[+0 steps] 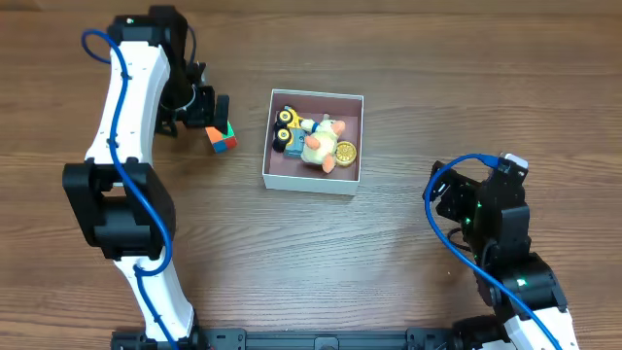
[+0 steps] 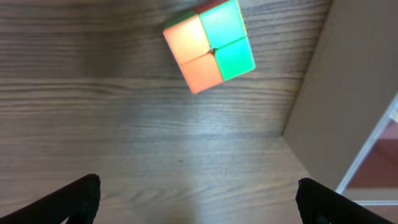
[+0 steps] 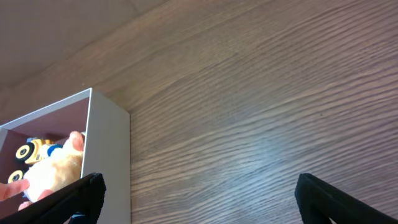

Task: Pack container
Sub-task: 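Release the duck and move the left gripper to the Rubik's cube, then lower the left gripper over the Rubik's cube and close on it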

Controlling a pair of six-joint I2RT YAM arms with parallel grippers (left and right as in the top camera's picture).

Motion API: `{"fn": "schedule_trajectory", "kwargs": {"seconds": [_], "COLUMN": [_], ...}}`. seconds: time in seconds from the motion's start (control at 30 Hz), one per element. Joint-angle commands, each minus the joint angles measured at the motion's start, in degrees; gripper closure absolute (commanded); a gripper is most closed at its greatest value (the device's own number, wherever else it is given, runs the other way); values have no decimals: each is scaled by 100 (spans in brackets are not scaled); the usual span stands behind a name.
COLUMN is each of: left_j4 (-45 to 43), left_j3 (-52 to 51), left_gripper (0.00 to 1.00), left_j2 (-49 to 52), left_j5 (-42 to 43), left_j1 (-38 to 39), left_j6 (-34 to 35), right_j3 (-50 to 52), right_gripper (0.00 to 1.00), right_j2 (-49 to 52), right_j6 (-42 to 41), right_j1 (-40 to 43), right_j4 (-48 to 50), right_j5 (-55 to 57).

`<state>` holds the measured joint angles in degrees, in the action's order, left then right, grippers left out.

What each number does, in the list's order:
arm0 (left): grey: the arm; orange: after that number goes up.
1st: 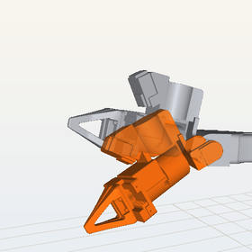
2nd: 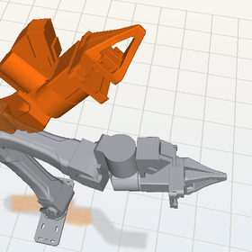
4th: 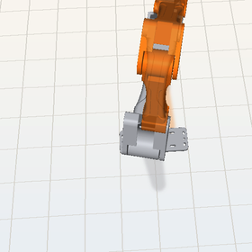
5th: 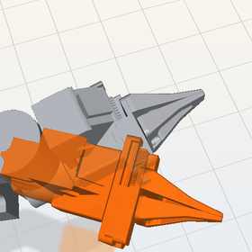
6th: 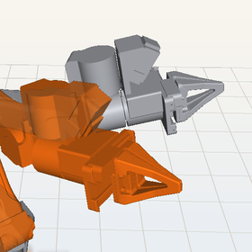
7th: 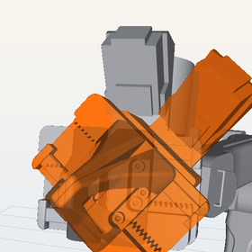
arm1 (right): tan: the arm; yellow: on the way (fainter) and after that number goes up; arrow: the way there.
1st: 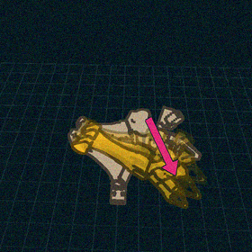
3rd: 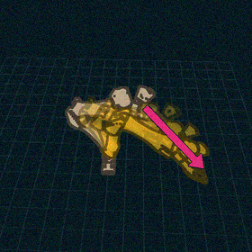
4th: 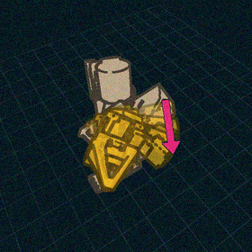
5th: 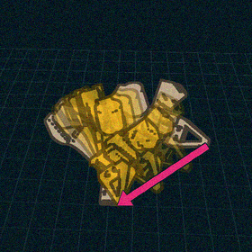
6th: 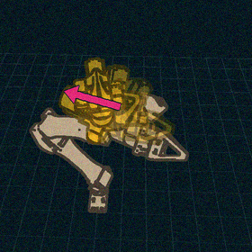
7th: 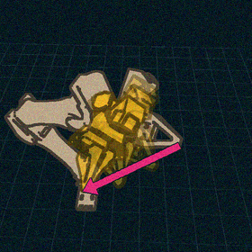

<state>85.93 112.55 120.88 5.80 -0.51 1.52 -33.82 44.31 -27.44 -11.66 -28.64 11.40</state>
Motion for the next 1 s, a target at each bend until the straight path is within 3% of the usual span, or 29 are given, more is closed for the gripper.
{"fn": "schedule_trajectory", "kwargs": {"seconds": [0.0,0.07,0.2,0.27,0.33,0.4,0.6,0.8,0.97], "left_j4": [-415,-601,-885,-1088,-1025,-966,-1093,-1582,-1829], "left_j3": [-737,-903,-946,-946,-946,-946,-946,-946,-946], "left_gripper": [0,0,0,0,0,0,0,0,0], "left_j2": [-33,-33,-33,-33,-33,-33,-33,-24,-24], "left_j5": [173,553,1867,2186,1287,522,-525,-673,-787], "left_j1": [-9,-9,-11,-9,-9,7,55,365,654], "left_j6": [1287,1961,1980,2424,3775,4291,4581,4061,4343], "right_j3": [-11,-11,-11,-11,-11,-11,-11,-11,-11], "right_gripper": [0,0,0,0,0,0,0,0,0], "right_j2": [-42,-42,-42,-42,-42,-42,-42,-42,-42], "right_j6": [-46,-46,-46,-46,-46,-46,-46,-46,-46], "right_j1": [15,15,15,15,15,15,15,15,15], "right_j4": [28,26,26,26,26,28,26,28,26], "right_j5": [79,79,79,79,79,79,79,79,79]}}
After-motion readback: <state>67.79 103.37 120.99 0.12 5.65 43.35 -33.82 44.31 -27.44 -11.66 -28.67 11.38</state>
